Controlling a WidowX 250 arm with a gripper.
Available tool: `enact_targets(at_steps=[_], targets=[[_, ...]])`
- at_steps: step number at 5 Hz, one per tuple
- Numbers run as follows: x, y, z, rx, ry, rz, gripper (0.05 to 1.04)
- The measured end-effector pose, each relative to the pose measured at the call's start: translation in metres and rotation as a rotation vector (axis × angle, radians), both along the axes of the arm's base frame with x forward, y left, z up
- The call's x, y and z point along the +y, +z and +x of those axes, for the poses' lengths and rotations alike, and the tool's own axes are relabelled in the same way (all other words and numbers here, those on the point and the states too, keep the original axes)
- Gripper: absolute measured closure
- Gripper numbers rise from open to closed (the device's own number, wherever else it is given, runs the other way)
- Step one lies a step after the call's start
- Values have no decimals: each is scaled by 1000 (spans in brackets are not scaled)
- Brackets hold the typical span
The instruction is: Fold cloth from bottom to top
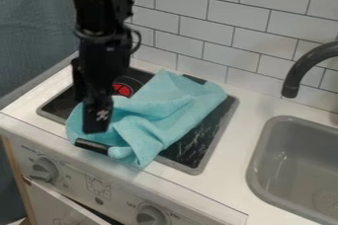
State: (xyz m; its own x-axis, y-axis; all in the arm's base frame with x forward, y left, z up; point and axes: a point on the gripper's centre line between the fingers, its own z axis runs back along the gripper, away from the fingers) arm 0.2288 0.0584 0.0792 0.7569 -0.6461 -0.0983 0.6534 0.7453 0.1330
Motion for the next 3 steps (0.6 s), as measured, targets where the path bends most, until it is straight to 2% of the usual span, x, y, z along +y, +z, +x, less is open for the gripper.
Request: enact_targets(at_steps=[1, 2, 3], targets=[[0, -11, -8, 21, -24, 34, 84], [-6, -21, -5, 39, -61, 31, 84], [-8, -35, -4, 113, -168, 7, 84]])
